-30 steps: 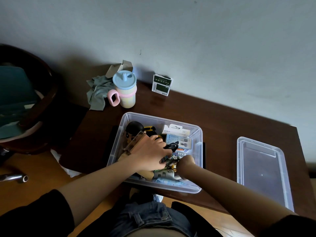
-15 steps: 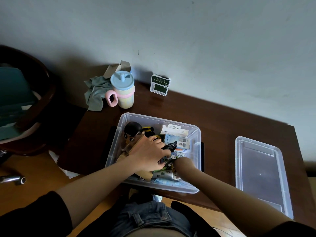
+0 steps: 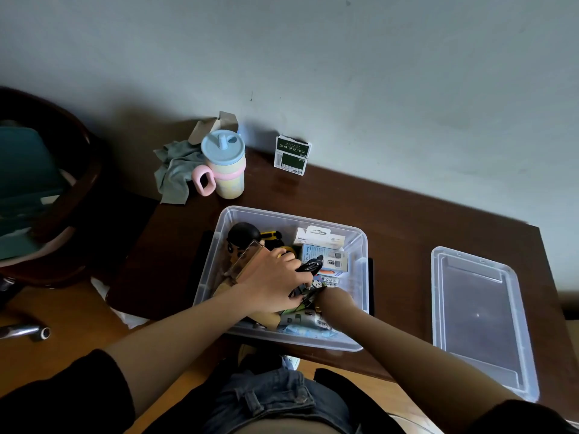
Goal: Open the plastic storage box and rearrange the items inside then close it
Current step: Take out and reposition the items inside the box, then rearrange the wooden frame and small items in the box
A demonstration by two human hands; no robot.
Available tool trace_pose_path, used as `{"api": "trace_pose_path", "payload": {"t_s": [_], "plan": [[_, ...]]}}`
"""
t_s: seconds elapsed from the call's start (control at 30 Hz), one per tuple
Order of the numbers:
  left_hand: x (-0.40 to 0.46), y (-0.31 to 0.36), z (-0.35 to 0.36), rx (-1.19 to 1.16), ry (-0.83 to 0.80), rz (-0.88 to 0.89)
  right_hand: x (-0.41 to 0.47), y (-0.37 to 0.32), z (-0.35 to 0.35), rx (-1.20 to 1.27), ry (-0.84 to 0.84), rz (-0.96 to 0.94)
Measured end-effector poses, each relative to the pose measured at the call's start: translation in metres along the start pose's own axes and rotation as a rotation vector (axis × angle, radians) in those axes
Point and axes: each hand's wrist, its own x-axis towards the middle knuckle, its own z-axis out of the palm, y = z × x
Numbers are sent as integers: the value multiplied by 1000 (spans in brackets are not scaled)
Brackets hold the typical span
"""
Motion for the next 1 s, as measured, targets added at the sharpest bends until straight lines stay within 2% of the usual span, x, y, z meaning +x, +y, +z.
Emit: {"api": "trace_pose_path", "payload": {"t_s": [0.33, 0.53, 0.7, 0.77, 0.87, 0.93, 1.0], "plan": [[-2, 0, -2, 7, 25, 20, -4, -7, -3, -50, -57, 15], [-3, 1, -2, 52, 68, 47, -13, -2, -14, 48, -92, 3], [1, -8, -4, 92, -80, 69, -30, 10, -43, 215, -70, -52], [2, -13, -8, -51, -95, 39, -36, 13, -56, 263, -58, -70], [-5, -17, -14, -366, 58, 3, -38, 15, -77, 329, 13, -88], [-14, -26, -17, -374, 241, -35, -35, 17, -87, 459, 86, -106], [-22, -38, -23, -336, 357, -113, -30, 16, -95, 557, 177, -109]]}}
